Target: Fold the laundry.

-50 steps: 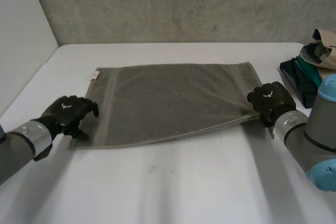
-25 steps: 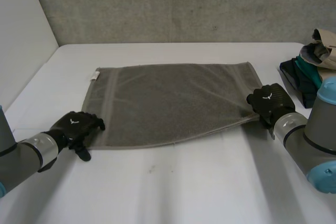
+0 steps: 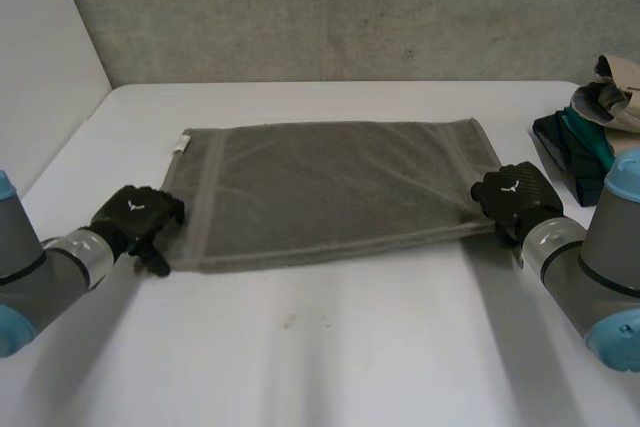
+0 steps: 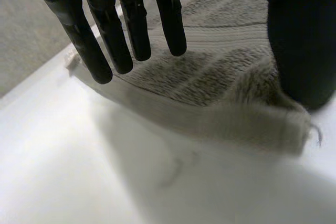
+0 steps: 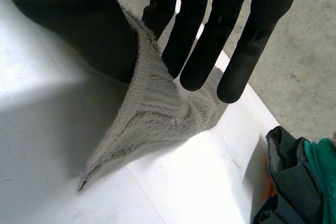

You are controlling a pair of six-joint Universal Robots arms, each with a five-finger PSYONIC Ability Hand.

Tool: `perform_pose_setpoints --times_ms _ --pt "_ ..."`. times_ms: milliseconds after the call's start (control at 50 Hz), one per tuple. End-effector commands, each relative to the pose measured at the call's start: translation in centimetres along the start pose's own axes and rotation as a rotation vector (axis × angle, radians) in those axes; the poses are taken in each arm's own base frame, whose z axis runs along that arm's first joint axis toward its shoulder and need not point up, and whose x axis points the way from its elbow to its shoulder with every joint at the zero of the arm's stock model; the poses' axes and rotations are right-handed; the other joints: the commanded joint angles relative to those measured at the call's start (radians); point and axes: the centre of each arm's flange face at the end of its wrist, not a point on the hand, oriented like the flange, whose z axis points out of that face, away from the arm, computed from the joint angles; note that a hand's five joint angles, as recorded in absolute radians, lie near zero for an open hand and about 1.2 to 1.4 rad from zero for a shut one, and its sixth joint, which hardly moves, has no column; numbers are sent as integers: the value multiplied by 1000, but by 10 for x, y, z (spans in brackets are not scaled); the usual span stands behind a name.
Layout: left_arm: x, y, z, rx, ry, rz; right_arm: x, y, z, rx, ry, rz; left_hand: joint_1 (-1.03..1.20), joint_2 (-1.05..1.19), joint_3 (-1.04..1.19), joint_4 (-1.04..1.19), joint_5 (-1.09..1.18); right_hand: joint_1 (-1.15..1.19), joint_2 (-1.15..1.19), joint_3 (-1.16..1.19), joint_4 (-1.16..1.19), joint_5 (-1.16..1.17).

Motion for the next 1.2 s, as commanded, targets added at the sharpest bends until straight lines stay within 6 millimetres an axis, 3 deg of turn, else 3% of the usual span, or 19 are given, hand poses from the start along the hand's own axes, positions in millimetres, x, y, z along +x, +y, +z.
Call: perform_pose_setpoints --times_ms 20,160,240,400,480,520,560,640,660,740,800,880,940,1000,1080,1160,1200 --pt "2 -12 15 41 -22 51 0 1 0 -3 0 0 125 132 129 125 204 272 223 205 196 201" --pt "3 -13 37 42 -60 93 0 1 0 -4 1 1 310 317 314 309 389 272 223 205 196 201" --pt "4 -16 42 48 -72 134 1 1 0 -2 4 1 846 853 850 846 925 272 223 205 196 201" --pt "-3 -28 32 43 -120 135 3 -2 1 4 14 -2 847 854 851 847 926 272 223 205 196 201" --pt "-9 -51 8 80 -157 145 8 -7 -1 7 28 -14 847 854 851 847 926 272 223 205 196 201" --pt "-13 -67 -11 112 -183 157 16 -18 -9 26 45 -22 847 854 851 847 926 272 223 205 196 201" --pt "-15 -80 -25 141 -206 167 30 -41 -30 53 70 -33 847 854 851 847 926 272 223 205 196 201" --pt "-16 -108 -66 197 -246 198 47 -67 -65 46 57 -59 847 854 851 847 926 272 223 205 196 201" --pt "-13 -118 -86 202 -252 203 50 -70 -71 33 53 -65 847 854 851 847 926 272 223 205 196 201" --pt "-4 -129 -130 145 -226 201 58 -74 -101 -78 -12 -105 847 854 851 847 926 272 223 205 196 201" --pt "8 -122 -154 37 -165 215 54 -66 -115 -182 -111 -201 847 854 851 847 926 272 223 205 196 201" --pt "24 -103 -161 -103 -55 269 54 -55 -115 -253 -175 -313 847 854 851 847 926 272 223 205 196 201" --pt "25 -95 -150 -127 -35 305 47 -44 -99 -282 -205 -310 847 854 851 847 926 272 223 205 196 201" --pt "20 -76 -114 -164 -27 312 39 -25 -71 -327 -242 -287 847 854 851 847 926 272 223 205 196 201" --pt "15 -68 -62 -138 -58 347 38 -14 -41 -349 -227 -257 847 854 851 847 926 272 223 205 196 201" --pt "15 -80 -5 -75 -136 409 49 -27 -5 -277 -104 -263 847 854 851 847 926 272 223 205 196 201" --pt "5 -102 21 -11 -231 427 59 -48 15 -185 21 -273 847 854 851 847 926 272 223 205 196 201"
